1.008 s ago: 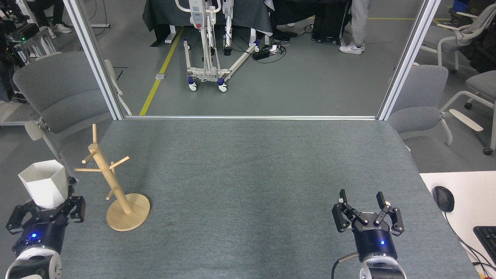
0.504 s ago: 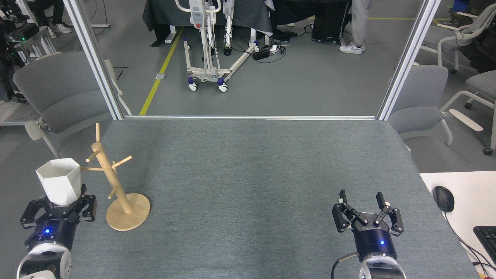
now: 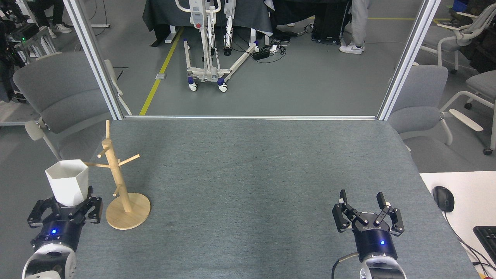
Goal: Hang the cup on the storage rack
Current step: 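Raise the cup with the left gripper up to a stand peg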
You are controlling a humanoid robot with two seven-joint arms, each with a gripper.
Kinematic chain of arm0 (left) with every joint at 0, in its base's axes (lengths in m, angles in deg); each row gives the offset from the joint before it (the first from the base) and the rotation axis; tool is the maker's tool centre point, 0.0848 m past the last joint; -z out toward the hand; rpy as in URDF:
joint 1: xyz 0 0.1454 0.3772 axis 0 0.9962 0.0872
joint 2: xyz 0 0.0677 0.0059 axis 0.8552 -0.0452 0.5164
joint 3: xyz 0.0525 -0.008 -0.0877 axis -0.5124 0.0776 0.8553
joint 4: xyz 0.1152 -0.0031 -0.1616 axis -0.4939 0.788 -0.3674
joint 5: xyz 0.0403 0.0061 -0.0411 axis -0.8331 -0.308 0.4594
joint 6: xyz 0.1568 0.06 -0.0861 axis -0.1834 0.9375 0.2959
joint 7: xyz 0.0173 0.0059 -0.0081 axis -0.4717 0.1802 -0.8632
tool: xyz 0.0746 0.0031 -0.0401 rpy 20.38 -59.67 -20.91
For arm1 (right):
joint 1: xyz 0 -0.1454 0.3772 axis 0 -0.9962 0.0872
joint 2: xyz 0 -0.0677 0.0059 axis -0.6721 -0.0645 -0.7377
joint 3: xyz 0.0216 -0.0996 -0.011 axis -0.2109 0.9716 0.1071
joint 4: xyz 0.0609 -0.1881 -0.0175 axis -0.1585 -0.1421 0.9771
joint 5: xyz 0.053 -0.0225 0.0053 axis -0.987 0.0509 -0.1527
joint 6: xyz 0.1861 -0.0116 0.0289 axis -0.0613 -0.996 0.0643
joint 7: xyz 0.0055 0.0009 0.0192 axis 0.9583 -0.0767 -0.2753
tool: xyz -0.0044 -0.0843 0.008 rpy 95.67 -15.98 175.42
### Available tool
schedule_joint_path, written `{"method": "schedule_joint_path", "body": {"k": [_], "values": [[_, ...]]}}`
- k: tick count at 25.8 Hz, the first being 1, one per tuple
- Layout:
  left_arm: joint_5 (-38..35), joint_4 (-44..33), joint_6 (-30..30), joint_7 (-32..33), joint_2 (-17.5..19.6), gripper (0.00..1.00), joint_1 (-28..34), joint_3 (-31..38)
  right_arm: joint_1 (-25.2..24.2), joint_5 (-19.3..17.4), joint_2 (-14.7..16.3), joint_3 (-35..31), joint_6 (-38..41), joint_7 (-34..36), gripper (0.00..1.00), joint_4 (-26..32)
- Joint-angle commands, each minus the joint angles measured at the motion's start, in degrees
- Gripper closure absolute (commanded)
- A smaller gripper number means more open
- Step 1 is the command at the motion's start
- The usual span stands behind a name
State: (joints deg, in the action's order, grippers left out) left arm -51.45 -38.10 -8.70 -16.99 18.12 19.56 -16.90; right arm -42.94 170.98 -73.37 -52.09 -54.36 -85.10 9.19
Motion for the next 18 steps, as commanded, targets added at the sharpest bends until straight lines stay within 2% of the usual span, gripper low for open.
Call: {"method": "schedule_joint_path", "body": {"k": [1,18], "values": [[0.2,0.6,0.0,-0.2,-0.1,1.0,0.1,0.0,0.0,0.0,-0.1,0.0,0.0,0.0,0.0,-0.1],[2.4,0.0,-0.5,-0.5,1.1,1.0,0.0,1.3,-0.1,0.0,-0.1,0.0,0.0,0.0,0.0,-0.2]]}}
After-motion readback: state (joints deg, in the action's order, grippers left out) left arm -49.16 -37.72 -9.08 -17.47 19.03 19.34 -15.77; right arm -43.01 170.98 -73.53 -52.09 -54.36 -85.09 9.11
